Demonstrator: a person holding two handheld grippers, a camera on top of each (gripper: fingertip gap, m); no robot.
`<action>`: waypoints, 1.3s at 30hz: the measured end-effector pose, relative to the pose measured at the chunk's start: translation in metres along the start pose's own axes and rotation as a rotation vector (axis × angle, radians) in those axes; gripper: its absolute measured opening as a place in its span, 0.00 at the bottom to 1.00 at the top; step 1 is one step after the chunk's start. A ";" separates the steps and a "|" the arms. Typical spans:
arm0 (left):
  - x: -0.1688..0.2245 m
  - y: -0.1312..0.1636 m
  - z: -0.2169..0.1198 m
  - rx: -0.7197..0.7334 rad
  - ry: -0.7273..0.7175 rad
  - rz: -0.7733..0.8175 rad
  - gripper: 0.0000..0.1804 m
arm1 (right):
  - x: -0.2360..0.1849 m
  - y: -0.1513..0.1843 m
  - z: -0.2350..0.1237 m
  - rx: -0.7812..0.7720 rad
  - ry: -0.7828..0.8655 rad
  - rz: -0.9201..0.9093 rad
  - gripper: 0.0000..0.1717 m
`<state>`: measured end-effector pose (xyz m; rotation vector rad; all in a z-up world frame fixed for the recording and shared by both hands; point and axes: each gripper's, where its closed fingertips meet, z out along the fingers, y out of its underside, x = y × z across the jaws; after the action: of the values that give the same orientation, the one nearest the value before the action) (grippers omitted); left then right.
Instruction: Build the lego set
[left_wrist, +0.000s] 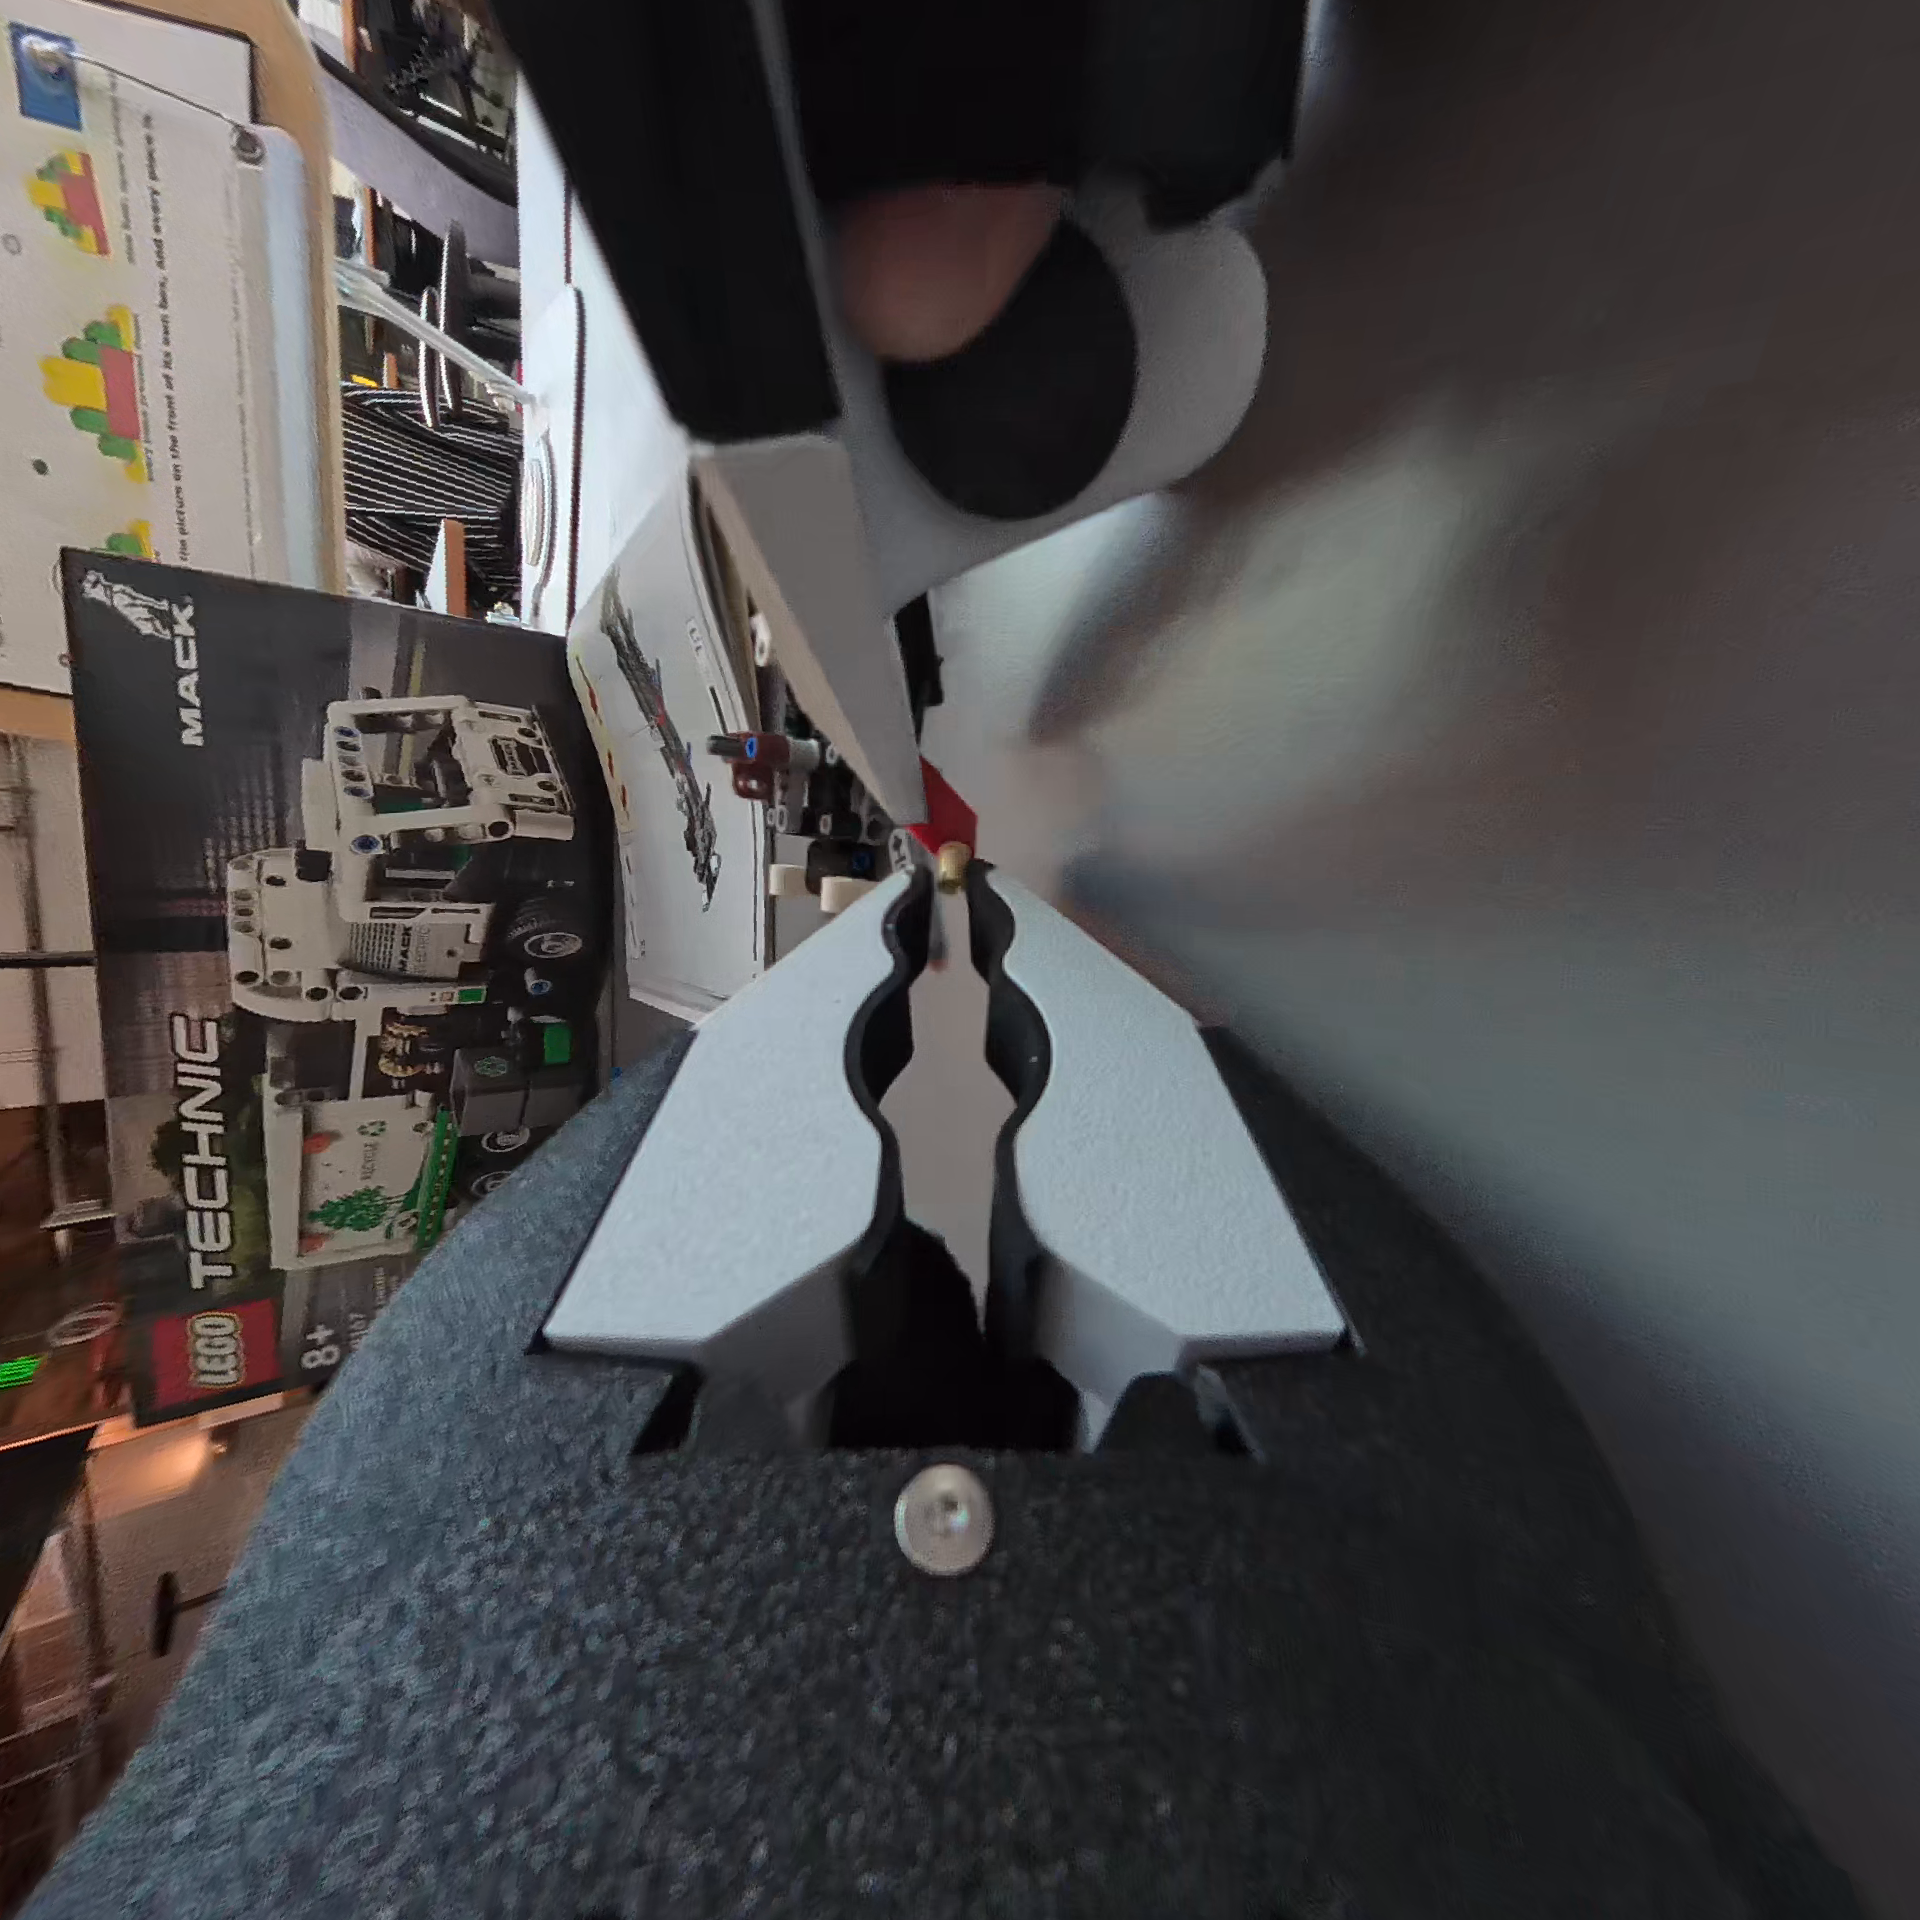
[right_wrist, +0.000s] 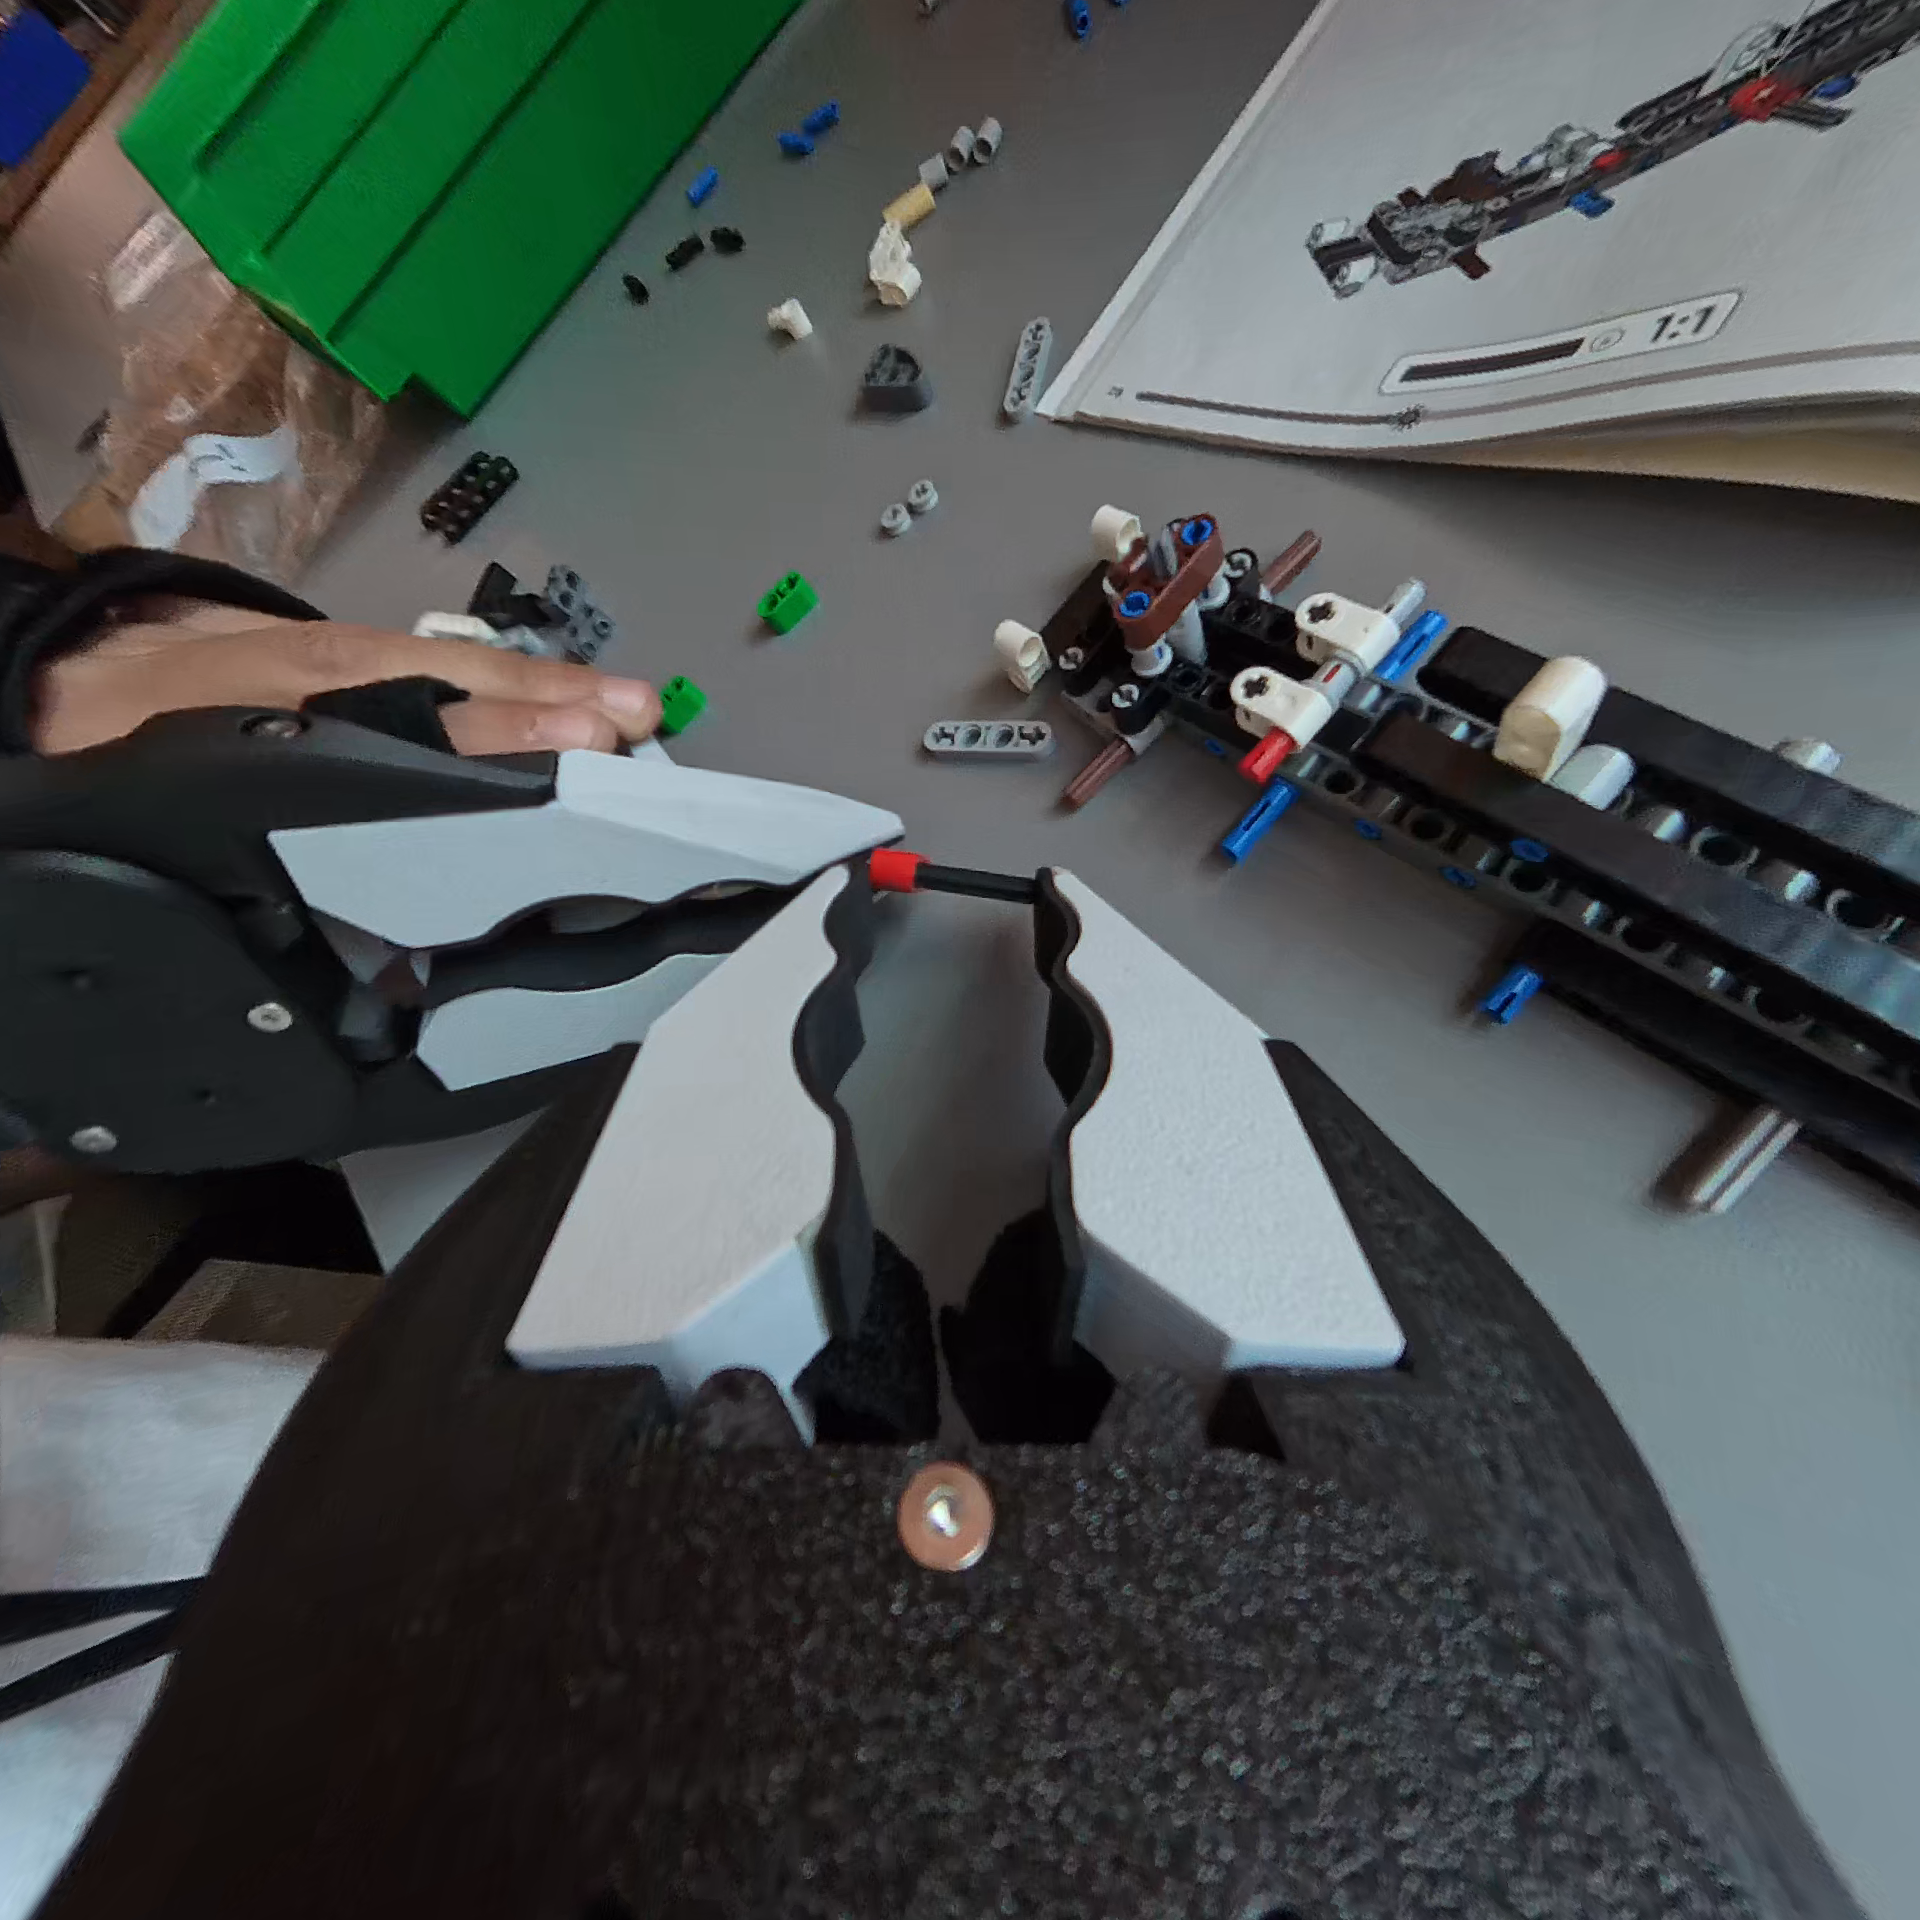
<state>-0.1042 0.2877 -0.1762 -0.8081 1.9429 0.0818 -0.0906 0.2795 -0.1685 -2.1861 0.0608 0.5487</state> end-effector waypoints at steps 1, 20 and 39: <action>-0.005 -0.001 -0.002 0.024 -0.001 -0.044 0.08 | -0.002 -0.003 -0.002 0.022 -0.032 0.008 0.17; -0.008 -0.017 -0.006 0.183 0.087 -0.244 0.03 | -0.019 -0.006 -0.010 0.045 -0.236 0.060 0.18; -0.003 -0.015 -0.006 0.163 0.103 -0.249 0.03 | -0.019 0.000 -0.008 -0.007 -0.252 0.043 0.17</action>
<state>-0.0995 0.2751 -0.1664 -0.9525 1.9002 -0.2697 -0.1048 0.2706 -0.1561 -2.1096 -0.0293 0.8447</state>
